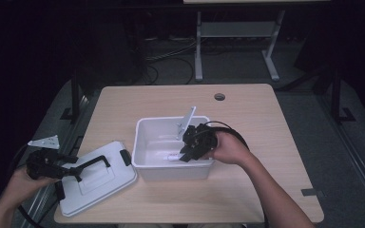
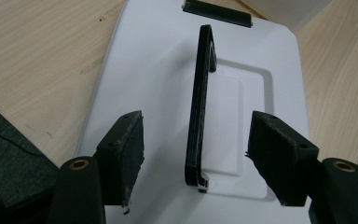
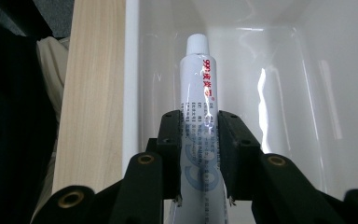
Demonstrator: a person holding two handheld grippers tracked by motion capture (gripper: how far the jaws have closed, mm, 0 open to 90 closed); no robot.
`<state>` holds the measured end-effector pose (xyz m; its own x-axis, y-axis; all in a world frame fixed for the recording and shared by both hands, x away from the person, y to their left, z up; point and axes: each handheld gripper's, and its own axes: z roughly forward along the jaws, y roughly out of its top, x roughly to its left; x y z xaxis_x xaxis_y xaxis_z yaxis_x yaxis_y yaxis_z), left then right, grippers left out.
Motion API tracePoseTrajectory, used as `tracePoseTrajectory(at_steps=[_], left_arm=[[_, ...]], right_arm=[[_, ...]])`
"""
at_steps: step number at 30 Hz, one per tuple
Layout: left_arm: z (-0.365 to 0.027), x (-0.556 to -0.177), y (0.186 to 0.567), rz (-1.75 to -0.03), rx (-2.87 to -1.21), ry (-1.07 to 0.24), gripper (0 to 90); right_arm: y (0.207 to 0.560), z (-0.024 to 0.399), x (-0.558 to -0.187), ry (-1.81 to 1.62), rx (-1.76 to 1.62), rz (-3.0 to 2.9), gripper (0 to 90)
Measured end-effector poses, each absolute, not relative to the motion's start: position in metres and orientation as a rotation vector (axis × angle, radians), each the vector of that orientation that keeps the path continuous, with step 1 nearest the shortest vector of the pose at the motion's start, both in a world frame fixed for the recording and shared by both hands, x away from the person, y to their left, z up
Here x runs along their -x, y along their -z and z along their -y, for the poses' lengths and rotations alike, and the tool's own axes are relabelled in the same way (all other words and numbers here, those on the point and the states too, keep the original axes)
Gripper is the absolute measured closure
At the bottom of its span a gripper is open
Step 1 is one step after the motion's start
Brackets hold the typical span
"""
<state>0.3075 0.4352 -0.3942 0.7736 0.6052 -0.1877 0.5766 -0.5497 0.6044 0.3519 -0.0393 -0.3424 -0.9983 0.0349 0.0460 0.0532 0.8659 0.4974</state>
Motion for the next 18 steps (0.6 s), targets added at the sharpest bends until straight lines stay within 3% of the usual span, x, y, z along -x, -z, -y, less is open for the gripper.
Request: tracePoseTrajectory(at_steps=[18], left_arm=[[-0.432, -0.310, 0.395, -0.865, -2.306, -0.046, 35.1]], right_arm=[[0.355, 0.044, -0.357, 0.789, 0.122, 2.971, 71.1]])
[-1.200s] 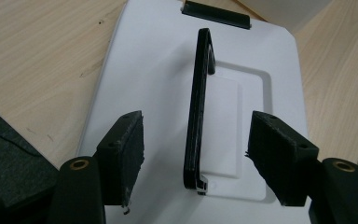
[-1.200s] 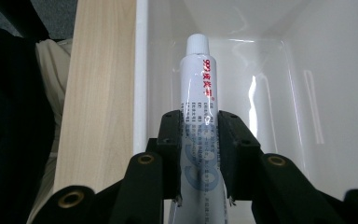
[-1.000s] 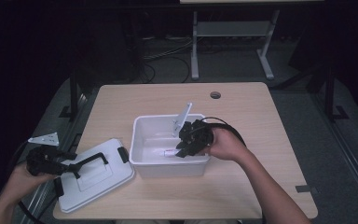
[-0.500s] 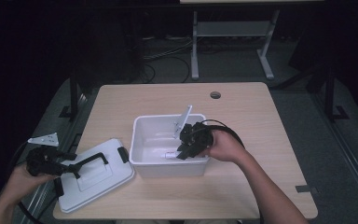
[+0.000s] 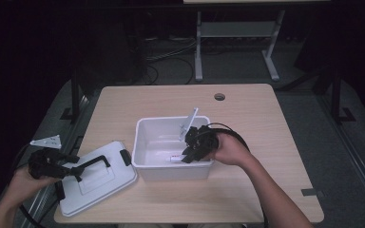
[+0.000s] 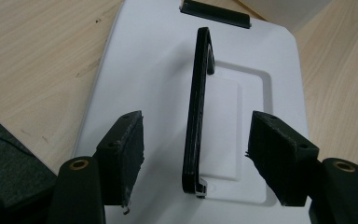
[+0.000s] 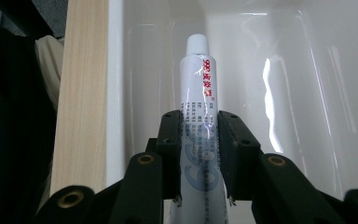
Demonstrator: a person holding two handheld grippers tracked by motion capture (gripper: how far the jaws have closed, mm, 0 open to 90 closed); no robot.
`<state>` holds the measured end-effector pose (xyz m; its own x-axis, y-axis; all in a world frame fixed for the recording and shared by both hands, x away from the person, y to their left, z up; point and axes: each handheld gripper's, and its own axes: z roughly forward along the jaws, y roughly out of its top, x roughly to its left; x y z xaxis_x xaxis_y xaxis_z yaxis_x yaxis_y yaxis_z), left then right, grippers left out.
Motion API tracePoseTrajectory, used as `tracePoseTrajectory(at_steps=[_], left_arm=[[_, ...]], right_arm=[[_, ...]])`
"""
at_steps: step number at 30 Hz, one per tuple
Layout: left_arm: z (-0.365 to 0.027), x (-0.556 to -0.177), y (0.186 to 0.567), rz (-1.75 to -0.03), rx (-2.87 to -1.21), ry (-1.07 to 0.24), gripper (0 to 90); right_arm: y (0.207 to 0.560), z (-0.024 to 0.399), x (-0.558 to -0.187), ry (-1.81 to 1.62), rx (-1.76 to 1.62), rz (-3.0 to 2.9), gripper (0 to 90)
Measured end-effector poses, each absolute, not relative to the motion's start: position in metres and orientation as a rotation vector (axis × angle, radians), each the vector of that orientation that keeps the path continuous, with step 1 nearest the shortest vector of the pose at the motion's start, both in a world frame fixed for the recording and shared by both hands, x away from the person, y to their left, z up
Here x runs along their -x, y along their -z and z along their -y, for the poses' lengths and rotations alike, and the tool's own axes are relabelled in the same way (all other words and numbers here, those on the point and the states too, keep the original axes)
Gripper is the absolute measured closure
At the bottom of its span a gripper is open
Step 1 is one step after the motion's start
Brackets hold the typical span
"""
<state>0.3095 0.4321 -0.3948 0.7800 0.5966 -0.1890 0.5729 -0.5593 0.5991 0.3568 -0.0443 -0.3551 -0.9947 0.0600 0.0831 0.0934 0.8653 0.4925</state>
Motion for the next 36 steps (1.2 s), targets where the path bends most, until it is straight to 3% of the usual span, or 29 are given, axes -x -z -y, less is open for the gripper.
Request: tracePoseTrajectory(at_steps=[5, 8, 36], left_arm=[[-0.433, -0.310, 0.395, -0.864, -2.310, -0.048, 35.1], [-0.433, -0.309, 0.395, -0.866, -2.307, -0.048, 35.1], [-0.428, -0.312, 0.392, -0.864, -2.308, -0.048, 34.9]], right_arm=[[0.357, 0.045, -0.359, 0.783, 0.147, 2.951, 70.1], [0.356, 0.045, -0.361, 0.803, 0.200, 2.945, 57.3], [0.318, 0.078, -0.350, 0.916, 0.251, 2.953, 44.3]])
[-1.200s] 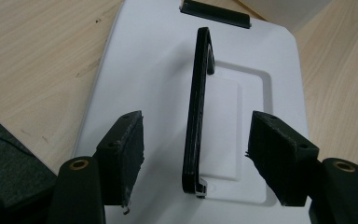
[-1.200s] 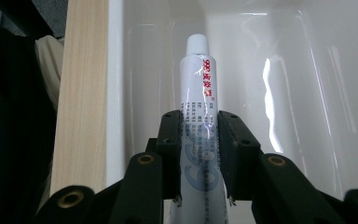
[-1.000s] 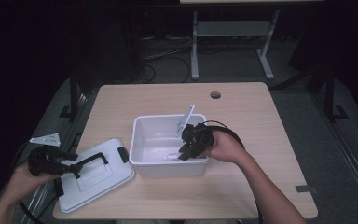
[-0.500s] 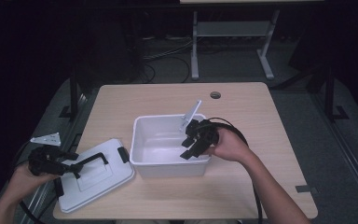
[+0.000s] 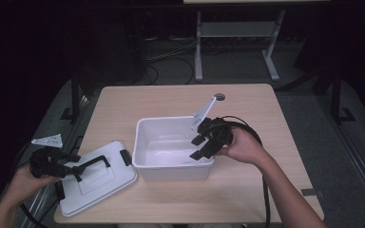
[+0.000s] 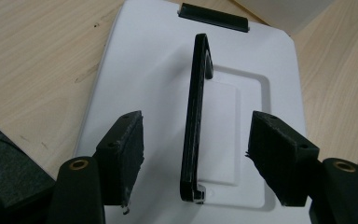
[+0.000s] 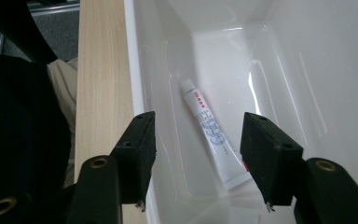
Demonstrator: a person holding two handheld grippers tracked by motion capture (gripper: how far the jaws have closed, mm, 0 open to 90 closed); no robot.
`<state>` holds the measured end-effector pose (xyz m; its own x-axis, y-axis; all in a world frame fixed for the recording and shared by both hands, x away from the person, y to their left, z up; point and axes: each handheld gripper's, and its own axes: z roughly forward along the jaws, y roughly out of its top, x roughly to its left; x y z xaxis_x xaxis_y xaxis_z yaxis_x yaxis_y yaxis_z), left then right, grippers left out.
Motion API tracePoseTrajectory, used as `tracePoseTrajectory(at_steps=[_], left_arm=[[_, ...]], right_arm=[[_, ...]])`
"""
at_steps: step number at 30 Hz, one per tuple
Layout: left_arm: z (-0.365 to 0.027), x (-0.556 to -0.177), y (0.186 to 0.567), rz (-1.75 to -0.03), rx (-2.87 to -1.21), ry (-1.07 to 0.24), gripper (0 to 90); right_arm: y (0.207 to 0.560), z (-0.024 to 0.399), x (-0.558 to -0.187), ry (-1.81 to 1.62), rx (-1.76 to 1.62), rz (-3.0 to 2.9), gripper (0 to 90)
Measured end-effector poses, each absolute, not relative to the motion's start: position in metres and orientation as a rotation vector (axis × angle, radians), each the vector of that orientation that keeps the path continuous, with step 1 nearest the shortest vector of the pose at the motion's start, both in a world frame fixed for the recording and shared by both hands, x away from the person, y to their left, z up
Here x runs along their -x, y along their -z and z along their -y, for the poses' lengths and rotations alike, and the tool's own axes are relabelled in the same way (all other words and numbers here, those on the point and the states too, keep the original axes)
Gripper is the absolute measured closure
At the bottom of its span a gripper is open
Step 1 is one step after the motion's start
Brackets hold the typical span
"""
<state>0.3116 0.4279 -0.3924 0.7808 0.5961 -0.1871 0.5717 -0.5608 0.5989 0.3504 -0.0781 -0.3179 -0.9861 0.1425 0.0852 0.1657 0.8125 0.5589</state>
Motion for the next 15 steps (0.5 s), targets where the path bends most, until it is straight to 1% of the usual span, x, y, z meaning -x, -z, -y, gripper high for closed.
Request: tracePoseTrajectory(at_steps=[15], left_arm=[[-0.424, -0.313, 0.390, -0.864, -2.312, -0.049, 33.7]], right_arm=[[0.309, 0.102, -0.342, 0.920, 0.294, 2.995, 40.8]])
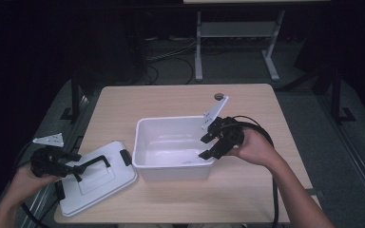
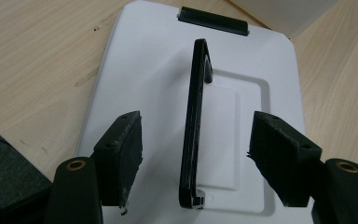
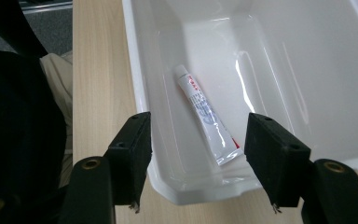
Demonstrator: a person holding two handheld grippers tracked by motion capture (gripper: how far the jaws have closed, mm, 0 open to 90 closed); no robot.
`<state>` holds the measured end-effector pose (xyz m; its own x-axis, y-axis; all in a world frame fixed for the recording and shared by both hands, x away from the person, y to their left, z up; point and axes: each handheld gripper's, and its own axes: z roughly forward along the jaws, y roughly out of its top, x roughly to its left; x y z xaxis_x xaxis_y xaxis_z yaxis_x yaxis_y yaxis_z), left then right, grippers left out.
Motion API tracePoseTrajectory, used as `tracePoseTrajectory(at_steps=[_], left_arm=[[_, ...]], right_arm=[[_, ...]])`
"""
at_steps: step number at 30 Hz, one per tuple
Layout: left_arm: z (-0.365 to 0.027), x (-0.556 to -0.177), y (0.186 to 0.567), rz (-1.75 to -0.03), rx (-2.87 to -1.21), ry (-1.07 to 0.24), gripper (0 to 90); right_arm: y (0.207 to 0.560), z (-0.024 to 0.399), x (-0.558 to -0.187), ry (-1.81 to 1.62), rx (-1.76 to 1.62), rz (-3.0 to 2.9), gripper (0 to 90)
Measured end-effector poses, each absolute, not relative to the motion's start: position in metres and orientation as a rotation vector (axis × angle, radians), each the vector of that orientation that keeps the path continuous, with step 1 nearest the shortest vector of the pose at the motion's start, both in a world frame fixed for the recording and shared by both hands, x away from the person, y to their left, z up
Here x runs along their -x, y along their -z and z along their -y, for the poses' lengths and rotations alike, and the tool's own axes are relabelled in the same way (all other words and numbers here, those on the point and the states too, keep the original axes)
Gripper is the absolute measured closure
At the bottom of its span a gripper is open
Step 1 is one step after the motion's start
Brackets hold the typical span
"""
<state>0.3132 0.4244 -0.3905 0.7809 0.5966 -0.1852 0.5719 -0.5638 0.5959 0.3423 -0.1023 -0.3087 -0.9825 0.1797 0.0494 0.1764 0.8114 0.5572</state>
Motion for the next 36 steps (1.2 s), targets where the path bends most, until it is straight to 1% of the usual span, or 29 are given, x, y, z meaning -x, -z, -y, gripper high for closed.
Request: tracePoseTrajectory(at_steps=[11, 18, 36], left_arm=[[-0.423, -0.314, 0.390, -0.860, -2.319, -0.051, 33.5], [-0.421, -0.314, 0.392, -0.859, -2.322, -0.044, 33.2], [-0.420, -0.315, 0.390, -0.852, -2.328, -0.050, 32.7]], right_arm=[[0.305, 0.122, -0.336, -0.924, -0.335, -2.953, 39.5], [0.306, 0.135, -0.332, -0.923, -0.372, -2.931, 36.7], [0.330, 0.175, -0.320, -0.930, -0.514, -2.895, 32.0]])
